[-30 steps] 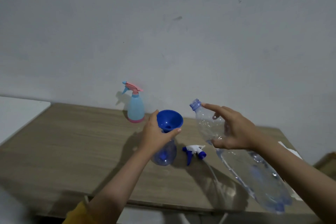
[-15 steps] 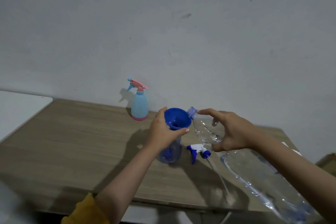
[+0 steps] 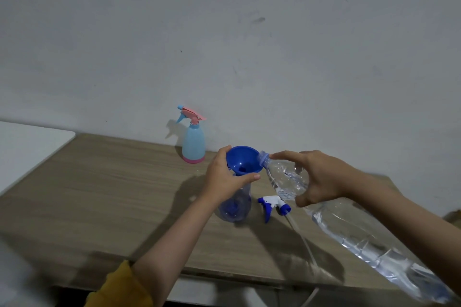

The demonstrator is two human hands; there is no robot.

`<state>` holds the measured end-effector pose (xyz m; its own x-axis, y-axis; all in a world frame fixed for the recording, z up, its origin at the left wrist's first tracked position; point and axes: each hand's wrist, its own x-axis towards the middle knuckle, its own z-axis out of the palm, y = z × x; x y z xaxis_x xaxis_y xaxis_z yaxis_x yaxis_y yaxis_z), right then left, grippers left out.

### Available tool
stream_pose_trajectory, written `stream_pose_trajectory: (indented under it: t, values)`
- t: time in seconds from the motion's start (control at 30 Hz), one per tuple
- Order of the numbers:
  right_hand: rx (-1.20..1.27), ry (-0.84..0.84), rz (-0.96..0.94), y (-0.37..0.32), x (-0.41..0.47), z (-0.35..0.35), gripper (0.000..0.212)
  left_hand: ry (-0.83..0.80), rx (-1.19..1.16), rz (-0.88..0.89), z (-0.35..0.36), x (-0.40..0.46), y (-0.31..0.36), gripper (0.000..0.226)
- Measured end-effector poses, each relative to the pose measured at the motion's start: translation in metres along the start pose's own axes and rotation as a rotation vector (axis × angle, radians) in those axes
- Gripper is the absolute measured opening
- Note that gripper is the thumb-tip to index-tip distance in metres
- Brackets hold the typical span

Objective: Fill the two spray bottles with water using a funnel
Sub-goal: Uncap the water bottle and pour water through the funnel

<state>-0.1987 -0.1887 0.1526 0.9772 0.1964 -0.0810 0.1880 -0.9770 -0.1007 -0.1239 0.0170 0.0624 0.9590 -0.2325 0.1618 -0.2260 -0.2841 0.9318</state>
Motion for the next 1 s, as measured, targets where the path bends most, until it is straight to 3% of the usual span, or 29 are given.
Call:
stream_pose_trajectory:
  t: [0.63, 1.0]
  values:
    - [-0.084, -0.033, 0.003, -0.001, -0.002, -0.004, 0.101, 0.001, 0.007, 0.008, -0.001, 0.0, -0.003, 0.095]
    - [0.119, 0.211, -0.043, 0.004, -0.017, 0.013, 0.102, 0.016, 0.012, -0.001, -0.001, 0.001, -0.005, 0.095]
